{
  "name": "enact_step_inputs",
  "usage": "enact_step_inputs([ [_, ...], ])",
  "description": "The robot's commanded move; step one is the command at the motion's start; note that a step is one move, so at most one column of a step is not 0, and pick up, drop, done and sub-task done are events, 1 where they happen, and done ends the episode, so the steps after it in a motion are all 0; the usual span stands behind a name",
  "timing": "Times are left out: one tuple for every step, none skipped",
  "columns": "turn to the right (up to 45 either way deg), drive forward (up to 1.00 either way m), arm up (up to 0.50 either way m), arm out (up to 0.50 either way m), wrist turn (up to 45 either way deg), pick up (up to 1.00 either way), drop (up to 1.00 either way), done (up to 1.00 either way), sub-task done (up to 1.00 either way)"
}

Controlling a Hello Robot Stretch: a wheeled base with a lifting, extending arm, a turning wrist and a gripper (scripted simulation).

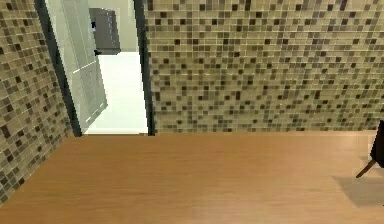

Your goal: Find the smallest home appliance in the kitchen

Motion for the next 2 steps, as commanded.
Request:
enact_step_inputs([
  [0.0, 0.25, 0.0, 0.0, 0.0, 0.0, 0.0, 0.0, 0.0],
  [-3.0, 0.0, 0.0, 0.0, 0.0, 0.0, 0.0, 0.0, 0.0],
])
